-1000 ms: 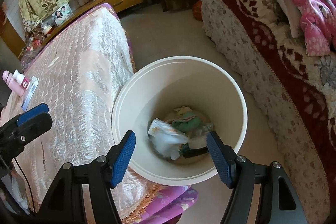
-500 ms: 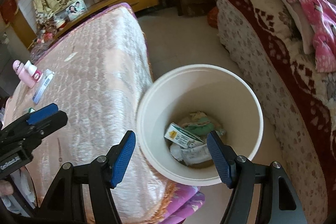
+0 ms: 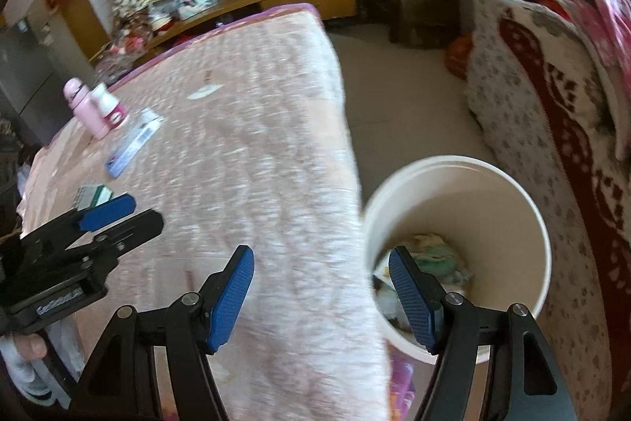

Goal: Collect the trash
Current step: 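Move both tools back over the boxes on the bed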

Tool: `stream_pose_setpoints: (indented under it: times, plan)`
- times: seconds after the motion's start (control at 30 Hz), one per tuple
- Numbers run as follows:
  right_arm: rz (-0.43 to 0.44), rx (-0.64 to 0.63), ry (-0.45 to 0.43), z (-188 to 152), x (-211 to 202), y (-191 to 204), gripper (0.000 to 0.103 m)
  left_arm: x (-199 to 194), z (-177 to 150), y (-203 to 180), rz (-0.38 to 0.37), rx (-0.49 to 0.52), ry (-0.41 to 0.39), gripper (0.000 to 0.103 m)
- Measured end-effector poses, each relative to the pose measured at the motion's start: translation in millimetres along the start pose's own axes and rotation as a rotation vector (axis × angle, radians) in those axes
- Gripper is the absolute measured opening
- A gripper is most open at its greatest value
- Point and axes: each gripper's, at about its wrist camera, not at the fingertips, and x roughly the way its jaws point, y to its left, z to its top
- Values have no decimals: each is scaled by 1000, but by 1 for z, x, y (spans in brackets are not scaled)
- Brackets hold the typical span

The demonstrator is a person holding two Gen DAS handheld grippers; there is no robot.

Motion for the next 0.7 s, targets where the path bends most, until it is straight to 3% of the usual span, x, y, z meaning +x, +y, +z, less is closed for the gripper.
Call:
stream_pose_setpoints:
  times: [0.47, 0.7]
  plan:
    - [55, -92, 39, 4, 20, 59, 69, 27, 33, 101, 71, -101, -27, 61]
    - [67, -123, 67, 2, 33, 76, 69, 28, 10, 130, 44, -146, 60, 61]
